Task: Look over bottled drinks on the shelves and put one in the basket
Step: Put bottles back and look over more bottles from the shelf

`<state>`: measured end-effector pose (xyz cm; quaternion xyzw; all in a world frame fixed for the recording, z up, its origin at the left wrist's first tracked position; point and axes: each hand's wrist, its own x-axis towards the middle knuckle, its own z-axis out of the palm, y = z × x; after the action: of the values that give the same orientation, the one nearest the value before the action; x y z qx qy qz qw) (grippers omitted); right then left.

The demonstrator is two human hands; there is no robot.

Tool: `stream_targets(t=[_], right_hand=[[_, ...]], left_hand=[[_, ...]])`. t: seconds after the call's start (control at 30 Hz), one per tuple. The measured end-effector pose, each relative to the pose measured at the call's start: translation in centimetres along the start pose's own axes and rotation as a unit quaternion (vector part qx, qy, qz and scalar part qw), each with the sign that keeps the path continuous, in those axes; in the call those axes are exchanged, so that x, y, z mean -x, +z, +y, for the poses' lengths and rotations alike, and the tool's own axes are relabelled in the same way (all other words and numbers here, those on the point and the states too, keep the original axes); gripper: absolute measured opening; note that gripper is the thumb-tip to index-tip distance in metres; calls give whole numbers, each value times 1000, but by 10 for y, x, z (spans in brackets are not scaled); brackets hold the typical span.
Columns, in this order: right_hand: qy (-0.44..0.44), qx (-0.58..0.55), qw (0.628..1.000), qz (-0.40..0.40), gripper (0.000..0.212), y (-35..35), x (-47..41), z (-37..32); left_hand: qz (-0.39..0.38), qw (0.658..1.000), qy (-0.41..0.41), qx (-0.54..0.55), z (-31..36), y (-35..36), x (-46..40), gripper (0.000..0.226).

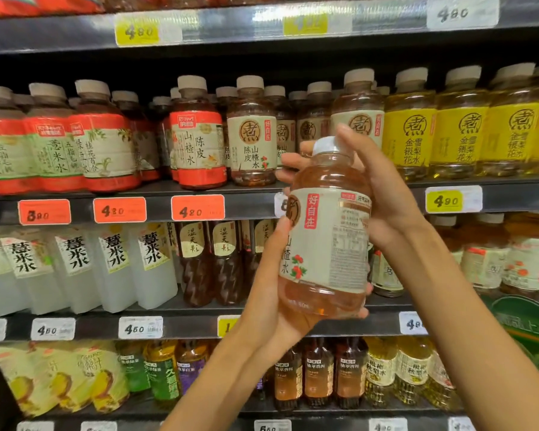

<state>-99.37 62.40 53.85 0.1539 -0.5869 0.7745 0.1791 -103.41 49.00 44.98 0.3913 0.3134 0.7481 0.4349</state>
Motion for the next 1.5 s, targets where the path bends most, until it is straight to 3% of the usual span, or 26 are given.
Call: stream_targets(t=[0.13,0.23,0.4,0.53,0.67,0.83,0.97,1.07,1.2,1.4,1.5], right_hand=[[-17,32,999,25,28,1,-2,1],[-25,80,993,81,27,2,-2,0],[-48,170,975,134,30,9,-4,4],[-17,152,982,112,29,7,-5,5],[-12,92,993,69,37,6,-8,13],[-50,36,997,46,26,9,-9,21],[-87,109,987,81,24,11,-6,16],[-102,196,966,137,19,13,-9,18],[-57,215,964,145,22,13,-14,13],[-4,147,986,82,37,1,-8,16],[12,66,995,73,37,3,-8,25]], left_hand=[[9,1000,4,-18,-4,-7,1,78],[97,981,62,-155,2,-16,2,68],[130,953,96,-256,4,-8,0,57],[123,975,92,-158,0,-14,4,53],[52,998,23,8,3,-17,8,73],[35,999,-17,13,-1,-30,9,76],[119,981,24,-152,8,-42,9,62],[123,967,46,-217,12,-37,10,69],[113,978,51,-170,5,-27,11,45],[24,998,-6,50,10,-21,15,67],[3,996,-32,83,11,-17,16,68]])
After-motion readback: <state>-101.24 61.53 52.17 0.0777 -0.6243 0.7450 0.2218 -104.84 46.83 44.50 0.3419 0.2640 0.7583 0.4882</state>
